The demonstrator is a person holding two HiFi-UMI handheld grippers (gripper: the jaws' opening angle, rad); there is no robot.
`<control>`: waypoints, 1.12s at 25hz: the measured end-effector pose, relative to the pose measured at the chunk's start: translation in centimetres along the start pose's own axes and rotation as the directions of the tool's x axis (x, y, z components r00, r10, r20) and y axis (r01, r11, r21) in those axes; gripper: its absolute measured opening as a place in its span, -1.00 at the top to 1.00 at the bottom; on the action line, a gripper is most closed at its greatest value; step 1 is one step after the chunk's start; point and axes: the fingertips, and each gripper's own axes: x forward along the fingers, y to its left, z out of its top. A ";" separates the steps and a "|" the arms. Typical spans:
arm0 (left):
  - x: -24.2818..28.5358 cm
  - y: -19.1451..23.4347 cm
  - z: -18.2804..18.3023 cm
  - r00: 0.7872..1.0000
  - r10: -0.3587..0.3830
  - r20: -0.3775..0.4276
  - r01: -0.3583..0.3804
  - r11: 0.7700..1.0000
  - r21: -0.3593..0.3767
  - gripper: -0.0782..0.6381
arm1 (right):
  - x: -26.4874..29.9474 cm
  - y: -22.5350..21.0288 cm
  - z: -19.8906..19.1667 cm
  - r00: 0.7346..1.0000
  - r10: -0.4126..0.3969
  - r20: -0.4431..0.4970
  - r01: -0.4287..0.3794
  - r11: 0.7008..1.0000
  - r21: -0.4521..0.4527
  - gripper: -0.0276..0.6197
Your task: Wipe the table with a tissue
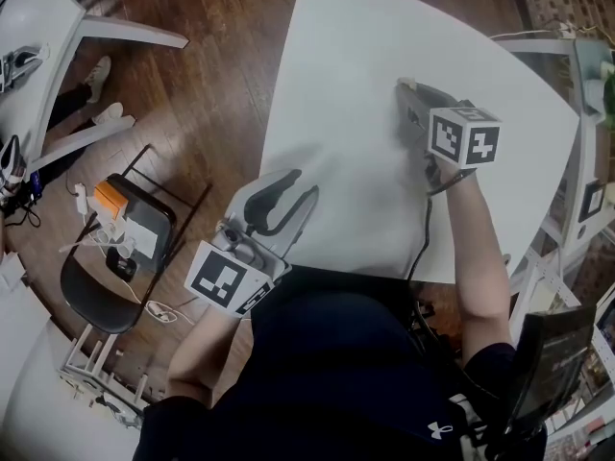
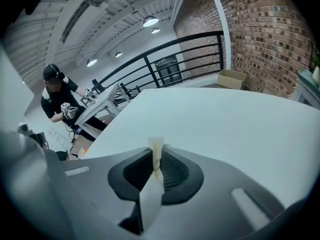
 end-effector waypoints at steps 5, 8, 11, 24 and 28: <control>0.8 -1.1 0.0 1.000 -0.024 -0.007 0.024 1.000 0.010 0.45 | -1.8 -3.4 0.0 0.998 -0.062 0.032 0.060 0.997 0.056 0.81; 1.0 -1.7 0.1 1.000 -0.030 -0.008 0.030 0.999 0.012 0.45 | -2.3 -4.5 0.2 0.993 -0.102 0.052 0.097 0.991 0.092 0.81; 1.0 -2.1 0.1 0.999 -0.036 -0.006 0.036 0.999 0.012 0.45 | -1.7 -4.5 0.6 0.990 -0.109 0.086 0.098 0.987 0.128 0.81; -1.7 -1.2 0.8 0.999 -0.033 0.002 0.032 0.999 0.035 0.45 | 2.2 3.7 0.1 1.000 -0.004 0.023 0.004 1.000 0.002 0.81; -1.2 -2.0 0.9 0.998 -0.058 -0.013 0.058 0.997 0.058 0.45 | 0.6 1.1 -0.7 0.997 -0.053 0.055 0.051 0.998 0.044 0.81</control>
